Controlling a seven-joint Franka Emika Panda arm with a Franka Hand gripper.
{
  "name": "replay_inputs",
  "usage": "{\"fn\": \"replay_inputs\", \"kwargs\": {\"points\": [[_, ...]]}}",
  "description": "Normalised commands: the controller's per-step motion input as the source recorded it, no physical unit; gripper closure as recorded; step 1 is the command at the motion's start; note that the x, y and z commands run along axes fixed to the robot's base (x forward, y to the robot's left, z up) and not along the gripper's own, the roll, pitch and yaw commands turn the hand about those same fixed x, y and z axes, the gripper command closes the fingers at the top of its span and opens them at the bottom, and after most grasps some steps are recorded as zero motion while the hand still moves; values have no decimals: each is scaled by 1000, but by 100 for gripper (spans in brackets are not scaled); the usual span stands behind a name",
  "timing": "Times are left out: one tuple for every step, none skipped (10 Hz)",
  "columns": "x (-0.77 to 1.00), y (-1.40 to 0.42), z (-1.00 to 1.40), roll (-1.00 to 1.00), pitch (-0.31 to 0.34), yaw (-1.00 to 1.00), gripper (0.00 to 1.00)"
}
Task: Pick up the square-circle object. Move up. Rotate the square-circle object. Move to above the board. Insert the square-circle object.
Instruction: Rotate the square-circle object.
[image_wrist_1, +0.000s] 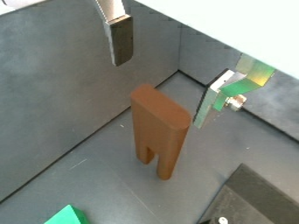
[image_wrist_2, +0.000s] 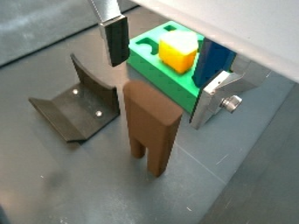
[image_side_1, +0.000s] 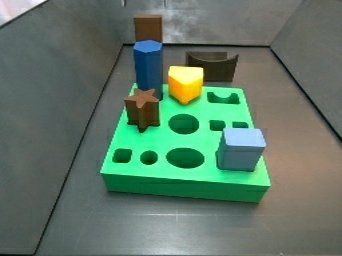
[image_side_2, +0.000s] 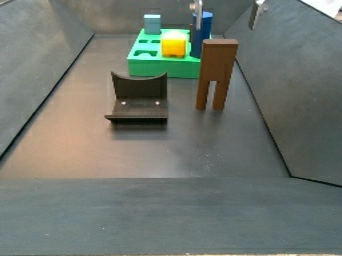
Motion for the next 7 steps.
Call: {"fn": "replay_inputs", "kwargs": {"points": [[33,4,-1000,-7,13,61,0],[27,3,-940,-3,-16,50,0],[25,3,-832,-1,-31,48,0],[12,1,-614,2,-46,46,0],[10,1,-453,3,-55,45,0],[8,1,-245,5,-59,44,0],[0,0,0,5,-54,44,100]]}}
